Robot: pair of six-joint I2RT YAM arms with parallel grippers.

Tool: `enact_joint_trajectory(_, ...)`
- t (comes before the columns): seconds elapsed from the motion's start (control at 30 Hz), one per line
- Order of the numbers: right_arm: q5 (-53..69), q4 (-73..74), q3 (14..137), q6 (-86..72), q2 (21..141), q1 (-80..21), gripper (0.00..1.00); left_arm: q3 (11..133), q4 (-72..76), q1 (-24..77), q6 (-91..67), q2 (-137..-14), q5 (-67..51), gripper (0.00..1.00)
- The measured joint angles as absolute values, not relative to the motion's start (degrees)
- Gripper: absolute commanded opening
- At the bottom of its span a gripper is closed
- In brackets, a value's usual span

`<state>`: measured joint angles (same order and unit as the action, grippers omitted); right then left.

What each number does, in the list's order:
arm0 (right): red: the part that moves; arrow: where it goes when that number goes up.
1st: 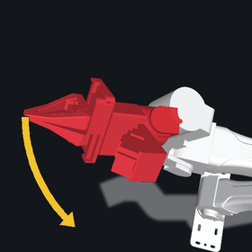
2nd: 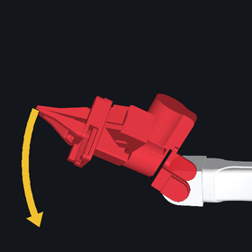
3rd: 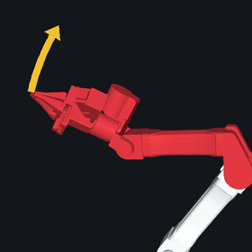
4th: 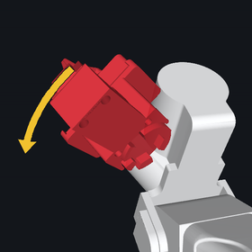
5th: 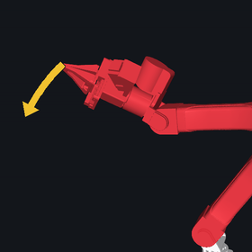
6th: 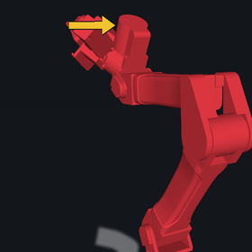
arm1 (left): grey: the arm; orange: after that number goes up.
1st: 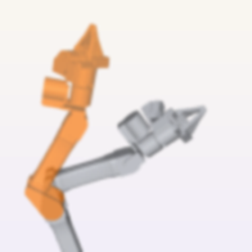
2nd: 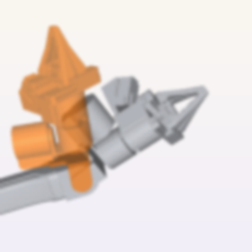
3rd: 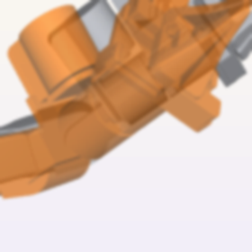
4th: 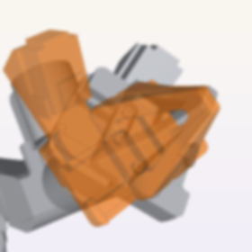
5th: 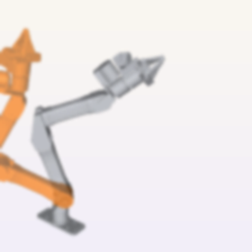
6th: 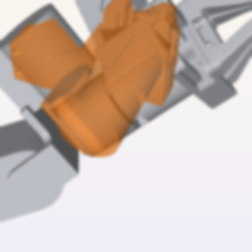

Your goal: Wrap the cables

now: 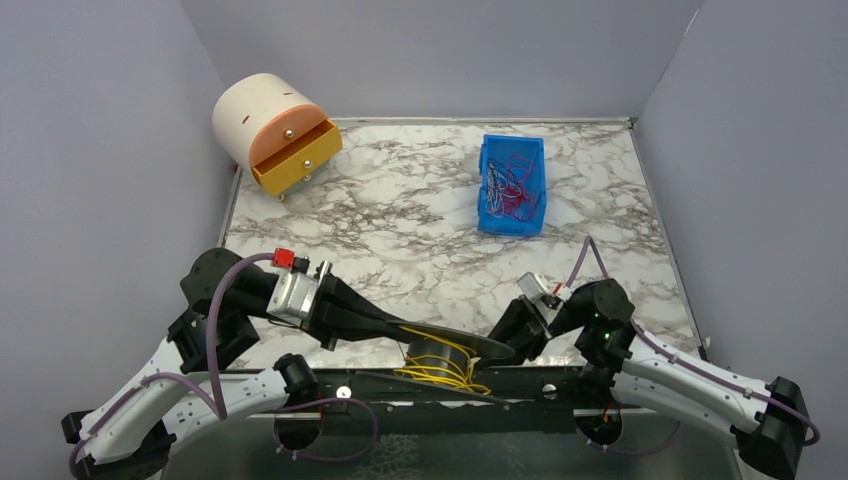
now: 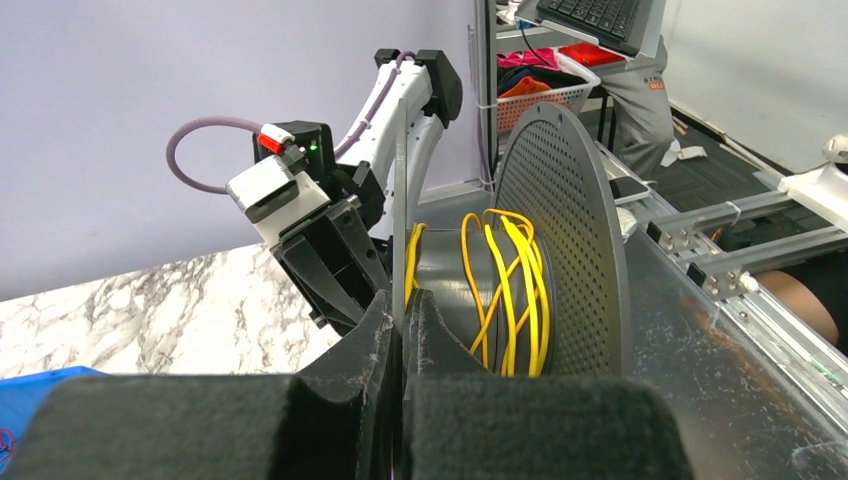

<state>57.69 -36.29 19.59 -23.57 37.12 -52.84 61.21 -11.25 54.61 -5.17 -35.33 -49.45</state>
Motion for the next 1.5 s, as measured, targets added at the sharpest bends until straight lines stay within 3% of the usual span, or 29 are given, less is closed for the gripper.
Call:
enact_joint_trajectory(0.1,57.91,-36.38,19.59,-23.79,37.17,-52.82,0.02,61.08,-11.25,54.61,-5.17,-35.33,-49.28,0.0)
enact_joint_trajectory(0.13,57.98,-36.4,19.59,-23.92,37.17,-52.84,0.01,61.04,-11.25,54.61,-5.19,-35.33,-49.19,0.0)
enact_joint_trajectory(0.5,56.71,-36.97,18.2,-24.03,36.73,-52.84,0.01,57.71,-6.72,54.61,-7.6,-34.61,-41.65,0.0)
enact_joint_trajectory(1.13,36.12,-45.08,9.26,-28.6,35.59,-52.86,0.01,43.03,5.08,54.83,-17.63,-29.19,-6.46,0.0)
enact_joint_trajectory(1.5,27.14,-49.54,8.36,-28.62,37.23,-53.3,0.01,40.03,8.47,54.85,-23.07,-29.41,7.44,0.0)
